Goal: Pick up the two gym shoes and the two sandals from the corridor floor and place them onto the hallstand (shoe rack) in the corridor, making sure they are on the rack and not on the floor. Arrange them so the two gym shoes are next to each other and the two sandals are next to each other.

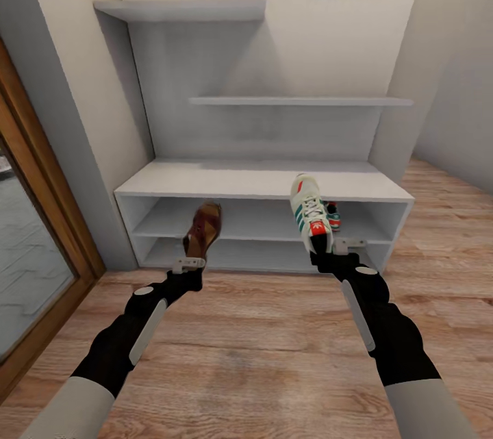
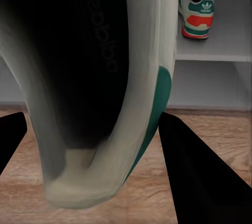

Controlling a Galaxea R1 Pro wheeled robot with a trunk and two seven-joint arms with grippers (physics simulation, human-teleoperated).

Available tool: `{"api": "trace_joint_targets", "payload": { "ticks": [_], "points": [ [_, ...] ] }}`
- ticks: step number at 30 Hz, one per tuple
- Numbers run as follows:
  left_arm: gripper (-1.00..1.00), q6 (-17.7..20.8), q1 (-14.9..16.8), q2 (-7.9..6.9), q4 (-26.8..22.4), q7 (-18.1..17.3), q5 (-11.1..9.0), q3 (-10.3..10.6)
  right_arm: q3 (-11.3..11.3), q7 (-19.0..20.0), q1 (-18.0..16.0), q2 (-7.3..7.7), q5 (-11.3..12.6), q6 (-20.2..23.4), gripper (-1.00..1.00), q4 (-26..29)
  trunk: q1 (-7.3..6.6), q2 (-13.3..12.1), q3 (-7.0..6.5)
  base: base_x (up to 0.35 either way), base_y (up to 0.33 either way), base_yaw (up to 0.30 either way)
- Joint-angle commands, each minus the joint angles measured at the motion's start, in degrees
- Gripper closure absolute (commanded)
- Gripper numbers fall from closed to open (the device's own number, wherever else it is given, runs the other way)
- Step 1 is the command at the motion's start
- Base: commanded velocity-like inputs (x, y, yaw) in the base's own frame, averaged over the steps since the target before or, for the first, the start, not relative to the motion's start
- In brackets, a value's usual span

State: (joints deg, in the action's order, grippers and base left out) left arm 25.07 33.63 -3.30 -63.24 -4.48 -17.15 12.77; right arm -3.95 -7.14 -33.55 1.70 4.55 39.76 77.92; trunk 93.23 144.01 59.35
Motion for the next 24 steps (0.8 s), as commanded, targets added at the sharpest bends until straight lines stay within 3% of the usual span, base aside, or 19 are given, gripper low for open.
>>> {"api": "trace_joint_targets", "payload": {
  "ticks": [1,2,4,5,6,7,10,11,13,14,16,18,20,21,23,24],
  "points": [
    [1.00,0.27,0.04,-0.04,1.55,-0.10,-0.06,0.01,0.76,-0.63,-0.05,0.17,0.64,0.23,1.00,0.08,-0.02,0.03,0.05,0.000,0.000,0.000],
    [1.00,0.22,0.04,-0.05,3.14,-0.08,0.00,-0.08,2.93,-0.62,-0.06,0.28,0.65,0.23,1.00,0.08,-0.02,0.03,0.05,0.000,0.000,0.000],
    [1.00,0.14,0.04,-0.09,5.68,-0.08,0.10,-0.26,10.94,-0.51,-0.05,0.38,0.73,0.25,1.00,0.09,-0.02,0.03,0.05,0.000,0.000,0.000],
    [1.00,0.12,0.04,-0.08,6.10,-0.08,0.12,-0.26,13.44,-0.49,-0.04,0.39,0.80,0.26,1.00,0.08,-0.02,0.03,0.05,0.000,0.000,0.000],
    [1.00,0.09,0.04,-0.06,6.92,-0.04,0.21,-0.20,21.31,-0.45,-0.03,0.42,1.05,0.31,1.00,0.07,-0.02,0.03,0.05,0.000,0.000,0.000],
    [1.00,0.09,0.04,-0.06,7.09,-0.03,0.24,-0.17,23.95,-0.45,-0.03,0.43,1.09,0.34,1.00,0.06,-0.02,0.03,0.05,0.000,0.000,0.000],
    [1.00,0.07,0.04,0.02,7.60,0.01,0.35,-0.02,39.07,-0.33,-0.02,0.97,1.18,2.52,1.00,0.05,-0.02,0.03,0.05,0.000,0.000,0.000],
    [1.00,0.07,0.04,0.10,7.63,0.02,0.35,0.00,41.39,-0.32,-0.02,1.50,1.18,3.20,1.00,0.05,-0.02,0.03,0.05,0.000,0.000,0.000],
    [1.00,0.06,0.04,0.60,7.77,0.09,0.36,0.04,49.93,-0.22,-0.02,5.40,1.24,5.68,1.00,0.04,-0.02,0.03,0.05,0.000,0.000,0.000],
    [1.00,0.12,0.04,0.96,7.86,0.13,0.36,0.05,55.00,0.05,-0.02,9.17,1.29,6.81,1.00,0.02,-0.02,0.03,0.05,0.000,0.000,0.000],
    [1.00,0.23,0.04,1.73,7.91,0.16,0.36,0.06,59.88,1.39,0.04,14.48,1.08,7.54,1.00,-0.15,-0.02,0.03,0.05,0.000,0.000,0.000],
    [1.00,0.29,0.04,3.00,7.94,0.27,0.38,0.06,62.91,3.32,0.11,19.32,0.83,7.84,1.00,-0.25,-0.02,0.03,0.05,0.000,0.000,0.000],
    [1.00,0.32,0.04,4.05,7.94,0.66,0.41,0.06,64.83,4.68,0.13,22.00,0.67,7.95,1.00,-0.28,-0.02,0.03,0.05,0.000,0.000,0.000],
    [1.00,0.37,0.04,4.73,7.95,1.56,0.43,0.06,67.34,5.42,0.14,24.02,0.33,7.95,1.00,-0.30,-0.02,0.03,0.05,0.000,0.000,0.000],
    [1.00,0.42,0.04,5.11,7.95,2.65,0.44,0.06,70.76,5.79,0.15,25.68,-0.75,7.96,1.00,-0.34,-0.02,0.03,0.05,0.000,0.000,0.000],
    [1.00,0.59,0.04,5.39,7.95,3.69,0.40,0.06,74.72,5.99,0.15,27.06,-2.98,7.96,1.00,-0.37,-0.02,0.03,0.05,0.000,0.000,0.000]
  ]
}}
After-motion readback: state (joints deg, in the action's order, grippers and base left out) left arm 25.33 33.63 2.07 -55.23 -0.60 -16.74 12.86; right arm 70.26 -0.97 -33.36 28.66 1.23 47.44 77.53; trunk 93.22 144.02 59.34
